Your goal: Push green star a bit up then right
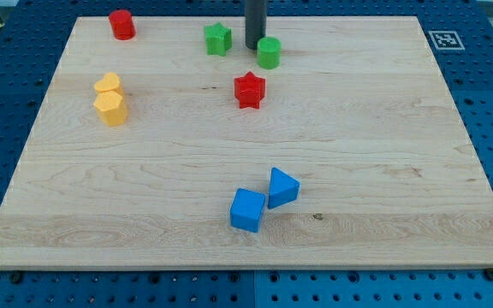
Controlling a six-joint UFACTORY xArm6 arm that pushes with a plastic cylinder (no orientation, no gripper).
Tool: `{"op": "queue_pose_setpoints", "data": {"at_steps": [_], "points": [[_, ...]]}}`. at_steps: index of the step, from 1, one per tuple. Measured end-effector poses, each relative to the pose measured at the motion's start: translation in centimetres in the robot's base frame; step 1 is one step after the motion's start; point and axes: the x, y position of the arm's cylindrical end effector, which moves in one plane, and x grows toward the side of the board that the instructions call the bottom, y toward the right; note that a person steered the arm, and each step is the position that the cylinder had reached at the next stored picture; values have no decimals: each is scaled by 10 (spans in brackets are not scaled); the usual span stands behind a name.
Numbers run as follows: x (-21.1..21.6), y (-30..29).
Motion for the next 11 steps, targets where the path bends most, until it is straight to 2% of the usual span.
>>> {"op": "queue_pose_setpoints", "data": {"at_steps": [1,3,4,5,7,9,11], "points": [[24,1],[48,-59],[46,-96],[45,-98],[11,-94],[10,-95],[-14,-95]]}}
